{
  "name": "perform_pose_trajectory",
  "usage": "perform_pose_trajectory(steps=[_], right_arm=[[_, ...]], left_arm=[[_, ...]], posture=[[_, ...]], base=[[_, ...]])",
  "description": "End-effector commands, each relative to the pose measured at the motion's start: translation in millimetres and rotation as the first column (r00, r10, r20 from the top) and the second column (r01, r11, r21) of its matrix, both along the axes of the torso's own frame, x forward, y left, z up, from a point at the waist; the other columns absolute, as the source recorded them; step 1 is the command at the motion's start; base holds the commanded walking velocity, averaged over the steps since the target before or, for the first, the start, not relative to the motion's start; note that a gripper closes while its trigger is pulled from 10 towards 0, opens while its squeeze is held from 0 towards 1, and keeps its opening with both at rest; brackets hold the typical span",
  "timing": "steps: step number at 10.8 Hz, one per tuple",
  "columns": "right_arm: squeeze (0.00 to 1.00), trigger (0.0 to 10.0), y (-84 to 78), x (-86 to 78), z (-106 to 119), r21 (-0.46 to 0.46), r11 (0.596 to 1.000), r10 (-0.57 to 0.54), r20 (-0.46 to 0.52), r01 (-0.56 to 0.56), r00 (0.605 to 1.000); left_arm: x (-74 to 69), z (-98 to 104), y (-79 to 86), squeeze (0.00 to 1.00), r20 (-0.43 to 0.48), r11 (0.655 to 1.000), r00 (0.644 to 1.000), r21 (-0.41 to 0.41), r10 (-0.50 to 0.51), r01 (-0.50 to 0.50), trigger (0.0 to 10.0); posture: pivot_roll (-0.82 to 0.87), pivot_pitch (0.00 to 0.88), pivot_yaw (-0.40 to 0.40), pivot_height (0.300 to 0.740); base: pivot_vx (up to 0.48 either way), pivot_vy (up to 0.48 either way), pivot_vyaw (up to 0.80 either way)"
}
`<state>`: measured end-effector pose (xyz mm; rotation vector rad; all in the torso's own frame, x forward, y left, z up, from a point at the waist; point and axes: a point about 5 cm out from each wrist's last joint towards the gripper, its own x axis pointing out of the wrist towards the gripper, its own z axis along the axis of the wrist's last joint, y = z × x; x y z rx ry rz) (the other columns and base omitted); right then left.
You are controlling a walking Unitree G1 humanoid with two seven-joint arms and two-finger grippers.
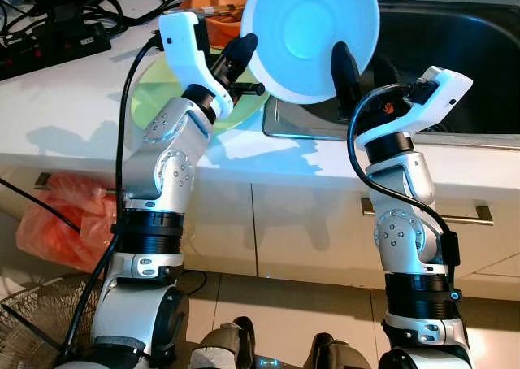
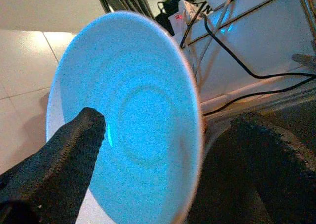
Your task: Kitchen organization
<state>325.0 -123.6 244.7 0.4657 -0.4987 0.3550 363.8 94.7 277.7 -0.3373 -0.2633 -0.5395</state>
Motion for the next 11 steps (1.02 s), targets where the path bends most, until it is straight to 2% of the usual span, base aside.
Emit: perform_pose_trajectory(steps=[1,3,4,11], right_arm=[[0.00,8.0,1.3,-2.0,-0.9,-0.001,1.000,0.010,-0.005,-0.010,1.000],[0.00,1.7,0.7,-1.1,-1.1,-0.002,1.000,0.006,-0.011,-0.006,1.000],[0.00,0.0,0.3,-1.1,-1.1,-0.001,1.000,0.005,-0.011,-0.005,1.000],[0.00,0.0,0.7,-0.9,-0.2,0.003,1.000,0.015,-0.009,-0.015,1.000]], left_arm=[[-6.2,7.9,-3.8,0.00,0.058,0.999,0.998,0.000,-0.032,0.032,10.0],[-7.7,6.0,-10.6,0.00,0.052,0.998,0.997,0.002,-0.059,0.059,10.0],[-8.6,5.1,-12.4,0.00,0.051,0.998,0.997,0.004,-0.064,0.064,10.0],[-9.5,7.5,-10.1,0.00,0.058,0.999,0.997,-0.006,-0.047,0.048,10.0]], posture=[[0.08,0.174,0.083,0.740],[0.08,0.180,0.083,0.740],[0.08,0.183,0.084,0.740],[0.09,0.184,0.079,0.740]], base=[[0.000,0.000,0.00],[0.000,0.000,0.00],[0.000,0.000,0.00],[0.000,0.000,0.00]])
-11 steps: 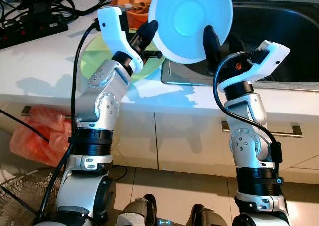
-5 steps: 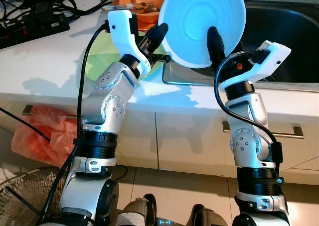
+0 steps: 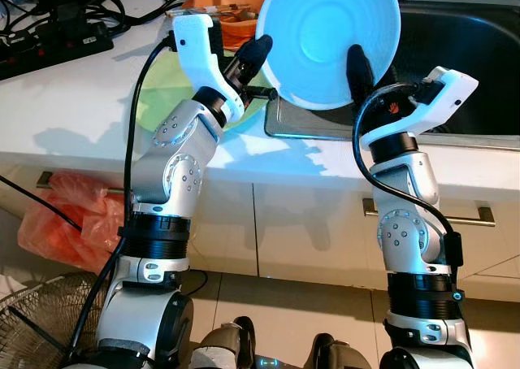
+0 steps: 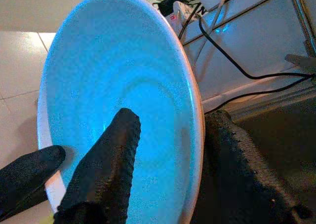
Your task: Kitchen organization
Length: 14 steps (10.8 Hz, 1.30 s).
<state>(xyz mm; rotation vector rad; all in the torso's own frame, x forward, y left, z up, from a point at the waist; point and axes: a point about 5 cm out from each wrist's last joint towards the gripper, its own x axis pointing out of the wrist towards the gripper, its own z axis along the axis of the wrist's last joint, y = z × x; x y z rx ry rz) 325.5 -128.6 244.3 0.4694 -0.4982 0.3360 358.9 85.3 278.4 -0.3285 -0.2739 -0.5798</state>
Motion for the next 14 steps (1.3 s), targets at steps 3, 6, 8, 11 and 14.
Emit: perform_pose_trajectory(steps=[3,6,8,11,14], right_arm=[[0.00,0.0,5.9,-1.3,-0.4,-0.003,1.000,0.031,-0.006,-0.031,0.999],[0.00,0.0,5.0,-1.2,-0.9,0.002,1.000,0.030,-0.009,-0.030,1.000],[0.00,0.0,4.8,-1.3,-1.2,0.007,1.000,0.028,-0.011,-0.028,1.000],[0.00,0.0,4.3,-1.7,-1.7,0.008,1.000,0.025,-0.014,-0.025,1.000],[0.00,0.0,3.1,-0.9,-2.3,0.012,1.000,0.014,-0.022,-0.014,1.000]], left_arm=[[-4.7,8.1,-0.7,0.00,0.057,1.000,0.998,-0.010,-0.021,0.021,10.0],[-5.1,8.5,-2.4,0.00,0.072,1.000,0.997,-0.001,-0.028,0.028,10.0],[-4.6,8.8,-2.5,0.00,0.078,1.000,0.997,0.004,-0.022,0.022,10.0],[-4.6,8.2,-3.2,1.00,0.082,1.000,0.996,0.014,-0.023,0.022,10.0],[-5.7,8.3,-4.0,1.00,0.091,1.000,0.996,0.018,-0.024,0.023,10.0]], posture=[[0.09,0.184,0.079,0.740],[0.08,0.184,0.081,0.740],[0.08,0.183,0.083,0.740],[0.08,0.185,0.083,0.740],[0.08,0.183,0.082,0.740]], base=[[0.000,0.000,0.00],[0.000,0.000,0.00],[0.000,0.000,0.00],[0.000,0.000,0.00],[0.000,0.000,0.00]])
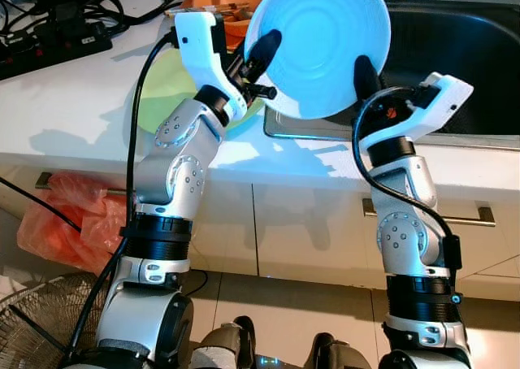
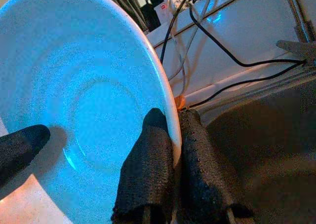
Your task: Kitchen organization
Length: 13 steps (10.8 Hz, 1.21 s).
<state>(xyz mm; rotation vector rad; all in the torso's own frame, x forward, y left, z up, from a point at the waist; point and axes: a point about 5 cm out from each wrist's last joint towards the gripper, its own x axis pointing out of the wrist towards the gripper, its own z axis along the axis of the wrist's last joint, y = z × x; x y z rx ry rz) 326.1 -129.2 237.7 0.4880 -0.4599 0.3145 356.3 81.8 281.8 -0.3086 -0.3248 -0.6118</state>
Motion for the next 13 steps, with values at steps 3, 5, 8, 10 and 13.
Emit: perform_pose_trajectory(steps=[3,5,8,10,13], right_arm=[[0.00,0.0,-6.3,3.3,3,0.024,0.998,-0.056,-0.014,0.057,0.998],[0.00,0.0,-17.0,6.8,4,0.044,0.989,-0.138,-0.032,0.140,0.990],[0.00,0.0,-30.6,9.1,7,0.063,0.969,-0.239,-0.036,0.241,0.970],[0.00,0.0,-38.8,12.4,8,0.053,0.952,-0.301,-0.046,0.303,0.953],[0.00,0.0,-47.0,18.6,12,0.008,0.934,-0.358,-0.030,0.358,0.933]], left_arm=[[-4.0,2,-1.8,0.00,0.037,0.999,0.999,0.049,0.001,-0.003,10.0],[-4.7,0,-1.2,0.00,0.034,0.998,0.999,0.064,0.009,-0.011,10.0],[-4.8,-10,-0.4,0.00,0.032,0.988,0.999,0.151,0.037,-0.041,10.0],[-8.0,-21,-6.4,0.00,0.030,0.973,0.999,0.229,0.017,-0.023,10.0],[-16.5,-36,-8.8,0.00,-0.006,0.962,0.999,0.272,-0.039,0.039,10.0]], posture=[[0.08,0.182,0.079,0.740],[0.09,0.185,0.077,0.740],[0.09,0.188,0.077,0.740],[0.09,0.187,0.077,0.740],[0.09,0.186,0.075,0.740]], base=[[0.000,0.000,0.00],[0.000,0.000,0.00],[0.000,0.000,0.00],[0.000,0.000,0.00],[0.000,0.000,0.00]])
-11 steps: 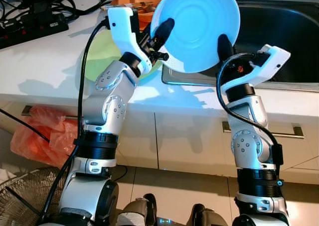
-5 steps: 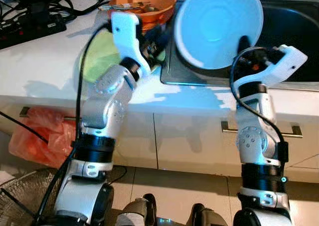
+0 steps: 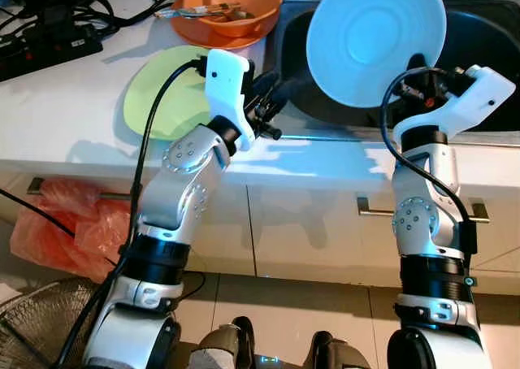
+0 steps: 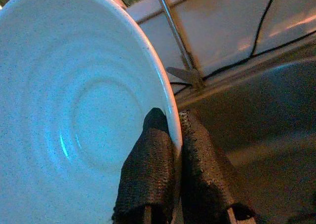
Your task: Kitchen organization
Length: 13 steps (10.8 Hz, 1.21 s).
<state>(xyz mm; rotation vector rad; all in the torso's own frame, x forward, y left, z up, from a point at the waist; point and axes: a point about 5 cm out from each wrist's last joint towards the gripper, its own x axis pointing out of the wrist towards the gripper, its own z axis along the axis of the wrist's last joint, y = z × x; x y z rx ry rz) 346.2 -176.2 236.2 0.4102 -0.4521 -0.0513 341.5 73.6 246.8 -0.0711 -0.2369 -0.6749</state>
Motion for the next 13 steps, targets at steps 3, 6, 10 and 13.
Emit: perform_pose_trajectory(steps=[3,6,10,13], right_arm=[[0.00,0.0,-3.9,7.6,11,-0.067,0.997,-0.036,0.042,0.039,0.998],[0.00,10.0,-7.5,19.8,6,-0.173,0.982,-0.075,-0.001,0.074,0.997],[0.00,10.0,-12.0,34.3,17,-0.365,0.924,-0.113,0.019,0.112,0.993],[0.00,10.0,-3.3,46.5,9,-0.610,0.788,-0.108,-0.010,0.079,0.994]], left_arm=[[-8.0,-17,-5.5,0.00,-0.037,0.993,0.998,0.109,-0.043,0.047,10.0],[-13.3,-27,-10.7,0.00,-0.060,0.988,0.997,0.146,-0.050,0.059,10.0],[-19.7,-33,-16.4,0.00,-0.081,0.983,0.994,0.160,-0.072,0.084,10.0],[-22.3,-36,-18.5,0.00,-0.092,0.980,0.992,0.172,-0.083,0.098,10.0]], posture=[[0.09,0.185,0.073,0.740],[0.10,0.186,0.072,0.740],[0.10,0.184,0.076,0.740],[0.10,0.181,0.076,0.740]], base=[[0.000,0.000,0.00],[0.000,0.000,0.00],[0.000,0.000,0.00],[0.000,0.000,0.00]])
